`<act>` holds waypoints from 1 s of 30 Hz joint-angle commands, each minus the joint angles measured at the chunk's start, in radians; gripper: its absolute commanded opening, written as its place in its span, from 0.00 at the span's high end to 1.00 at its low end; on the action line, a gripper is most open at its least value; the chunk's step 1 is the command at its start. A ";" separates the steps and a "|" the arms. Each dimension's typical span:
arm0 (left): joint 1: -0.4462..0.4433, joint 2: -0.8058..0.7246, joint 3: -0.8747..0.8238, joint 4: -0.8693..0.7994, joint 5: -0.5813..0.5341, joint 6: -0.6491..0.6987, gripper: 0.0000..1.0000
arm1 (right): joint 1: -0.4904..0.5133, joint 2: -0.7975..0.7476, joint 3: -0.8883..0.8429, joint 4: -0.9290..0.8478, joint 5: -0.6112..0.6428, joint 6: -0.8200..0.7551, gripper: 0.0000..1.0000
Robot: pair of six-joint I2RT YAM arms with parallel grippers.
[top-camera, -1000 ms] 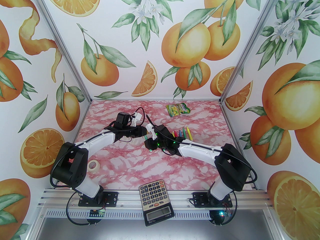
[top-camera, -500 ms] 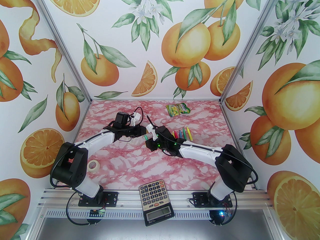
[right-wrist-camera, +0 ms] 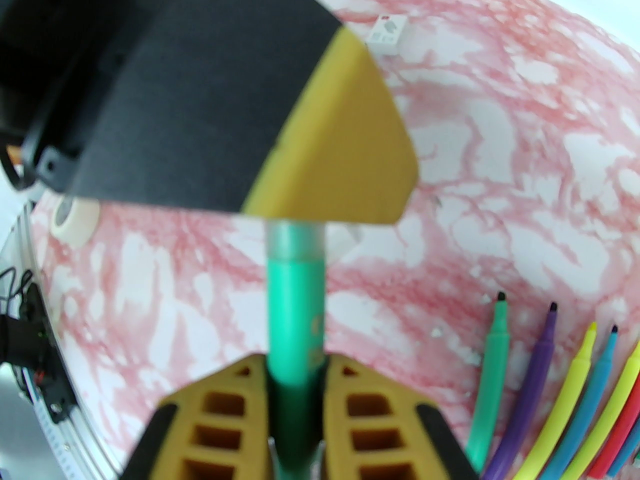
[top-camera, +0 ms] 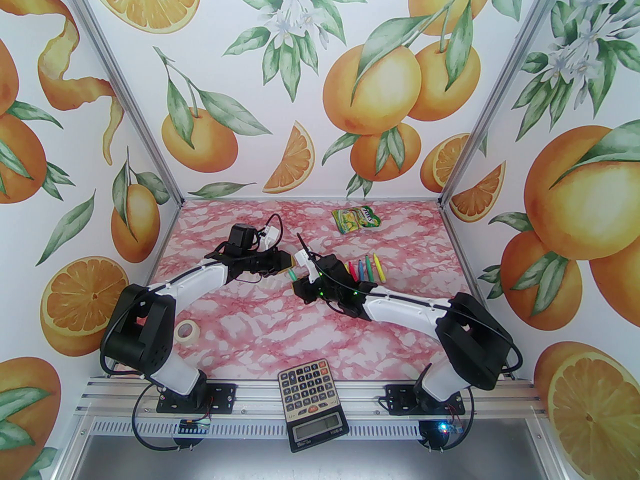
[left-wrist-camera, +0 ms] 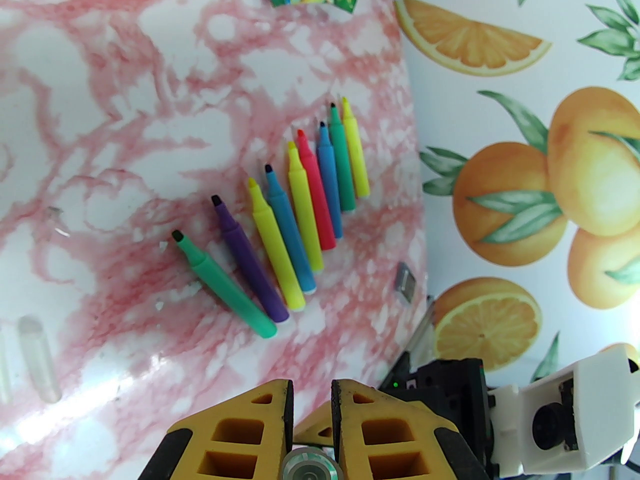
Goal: Open the pen caps
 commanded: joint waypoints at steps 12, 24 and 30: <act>0.085 0.050 0.033 0.157 -0.075 -0.019 1.00 | -0.002 -0.052 -0.101 -0.177 -0.004 -0.050 1.00; 0.123 0.048 0.049 0.114 -0.087 -0.001 1.00 | -0.003 -0.079 -0.114 -0.182 -0.006 -0.070 1.00; 0.136 0.048 0.072 0.073 -0.088 0.024 1.00 | -0.002 -0.074 -0.118 -0.184 -0.012 -0.080 1.00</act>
